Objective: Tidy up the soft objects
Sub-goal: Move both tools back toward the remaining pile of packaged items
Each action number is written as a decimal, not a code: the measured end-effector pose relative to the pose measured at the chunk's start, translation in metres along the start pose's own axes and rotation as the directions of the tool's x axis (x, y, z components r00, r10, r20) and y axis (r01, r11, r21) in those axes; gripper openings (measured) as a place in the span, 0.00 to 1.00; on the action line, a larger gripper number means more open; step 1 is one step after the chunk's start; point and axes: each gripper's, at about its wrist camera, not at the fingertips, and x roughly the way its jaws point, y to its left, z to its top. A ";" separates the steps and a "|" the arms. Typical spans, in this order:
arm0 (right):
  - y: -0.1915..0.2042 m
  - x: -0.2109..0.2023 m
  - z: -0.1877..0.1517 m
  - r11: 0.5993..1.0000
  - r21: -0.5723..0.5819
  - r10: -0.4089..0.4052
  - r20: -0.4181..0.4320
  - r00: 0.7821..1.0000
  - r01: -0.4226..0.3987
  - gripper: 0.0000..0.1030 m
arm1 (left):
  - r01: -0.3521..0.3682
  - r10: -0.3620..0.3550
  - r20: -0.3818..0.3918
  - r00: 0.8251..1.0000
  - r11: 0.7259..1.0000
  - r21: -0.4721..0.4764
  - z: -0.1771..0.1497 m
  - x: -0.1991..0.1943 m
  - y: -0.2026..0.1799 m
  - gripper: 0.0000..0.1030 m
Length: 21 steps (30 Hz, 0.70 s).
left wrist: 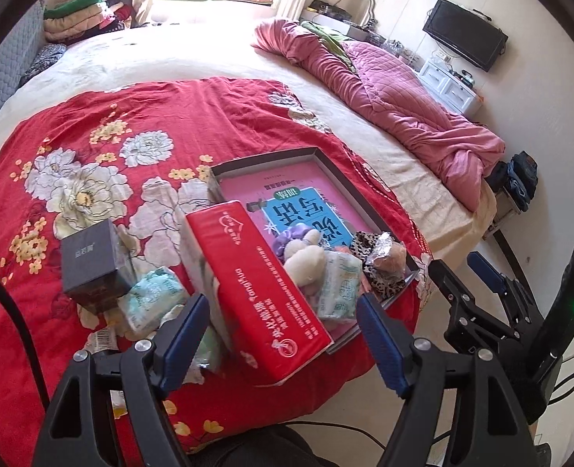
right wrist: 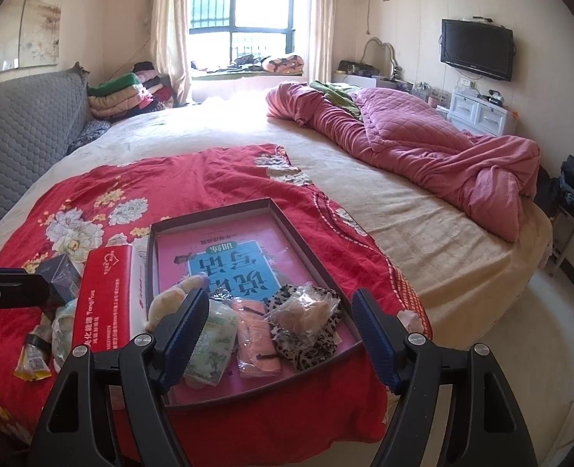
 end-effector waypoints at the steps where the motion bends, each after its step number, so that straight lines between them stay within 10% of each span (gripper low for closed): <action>1: 0.005 -0.002 0.001 1.000 -0.009 0.002 0.004 1.000 -0.002 0.75 | -0.005 0.005 0.006 1.000 1.000 -0.013 -0.001 -0.005 0.007 0.75; 21: 0.112 -0.035 0.015 0.966 -0.219 0.152 0.040 0.988 -0.140 0.75 | -0.121 0.130 0.039 0.991 0.978 -0.172 -0.020 -0.067 0.104 0.75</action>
